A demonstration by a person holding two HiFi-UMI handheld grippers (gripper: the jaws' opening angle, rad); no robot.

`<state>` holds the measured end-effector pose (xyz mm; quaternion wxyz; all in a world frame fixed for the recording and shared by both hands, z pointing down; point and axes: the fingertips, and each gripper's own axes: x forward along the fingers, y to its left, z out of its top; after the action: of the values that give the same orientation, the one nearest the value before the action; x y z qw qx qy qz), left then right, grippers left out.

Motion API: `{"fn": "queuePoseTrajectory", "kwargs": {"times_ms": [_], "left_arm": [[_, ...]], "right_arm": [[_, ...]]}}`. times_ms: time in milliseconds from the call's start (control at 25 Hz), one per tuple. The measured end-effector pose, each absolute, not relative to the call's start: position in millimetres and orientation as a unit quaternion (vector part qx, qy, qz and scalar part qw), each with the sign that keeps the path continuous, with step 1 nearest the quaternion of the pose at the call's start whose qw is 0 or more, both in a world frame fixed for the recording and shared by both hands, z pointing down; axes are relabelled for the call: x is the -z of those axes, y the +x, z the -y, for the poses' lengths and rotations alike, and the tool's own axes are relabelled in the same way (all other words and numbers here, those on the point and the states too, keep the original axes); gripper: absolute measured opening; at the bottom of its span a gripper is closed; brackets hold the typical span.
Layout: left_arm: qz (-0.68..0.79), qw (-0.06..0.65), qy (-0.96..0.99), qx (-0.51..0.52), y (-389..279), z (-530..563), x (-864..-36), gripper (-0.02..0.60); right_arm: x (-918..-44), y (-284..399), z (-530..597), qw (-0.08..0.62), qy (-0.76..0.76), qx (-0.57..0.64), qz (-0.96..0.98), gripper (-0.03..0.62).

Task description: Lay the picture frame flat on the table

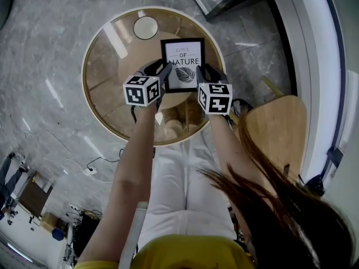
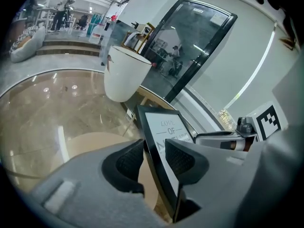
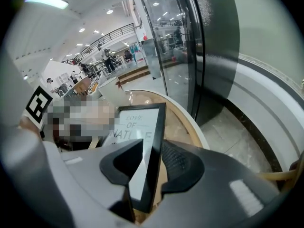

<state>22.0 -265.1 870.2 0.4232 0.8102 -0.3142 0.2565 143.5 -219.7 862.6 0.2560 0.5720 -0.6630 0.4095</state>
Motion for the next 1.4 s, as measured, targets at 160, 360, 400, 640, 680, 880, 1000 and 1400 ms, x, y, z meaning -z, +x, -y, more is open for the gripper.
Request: {"fn": "queuePoseTrajectory", "kwargs": {"times_ms": [160,360,400,640,680,880,1000,1400], "left_arm": [[0.329,0.425,0.804,-0.254,13.8,261.4,-871.2,0.152],[0.339,0.411,0.808,-0.252,3.8,257.2,-854.5,0.15],[0.343,0.407,0.81,-0.247,2.0,257.6,-848.5,0.15],[0.361,0.374,0.827,-0.213,1.1,262.4,-787.4,0.055],[0.364,0.368,0.831,-0.206,0.9,263.9,-773.3,0.046],[0.374,0.34,0.848,-0.162,0.6,267.2,-695.0,0.003],[0.379,0.317,0.858,-0.141,1.3,263.6,-641.1,0.002],[0.386,0.192,0.9,-0.059,8.1,242.8,-429.0,0.002]], "right_arm": [[-861.7,145.3,218.5,0.254,0.581,-0.413,0.653,0.169],[-843.3,148.5,216.1,0.253,0.592,-0.392,0.657,0.156],[-837.5,148.8,216.6,0.251,0.594,-0.387,0.659,0.141],[-774.5,153.5,226.6,0.238,0.61,-0.333,0.678,0.03],[-759.8,153.8,228.6,0.231,0.613,-0.325,0.682,0.018],[-675.5,149.5,233.2,0.193,0.628,-0.276,0.702,0.0],[-620.5,147.6,227.9,0.169,0.637,-0.246,0.711,0.0],[-427.0,140.1,202.5,0.108,0.657,-0.12,0.737,0.0]]}}
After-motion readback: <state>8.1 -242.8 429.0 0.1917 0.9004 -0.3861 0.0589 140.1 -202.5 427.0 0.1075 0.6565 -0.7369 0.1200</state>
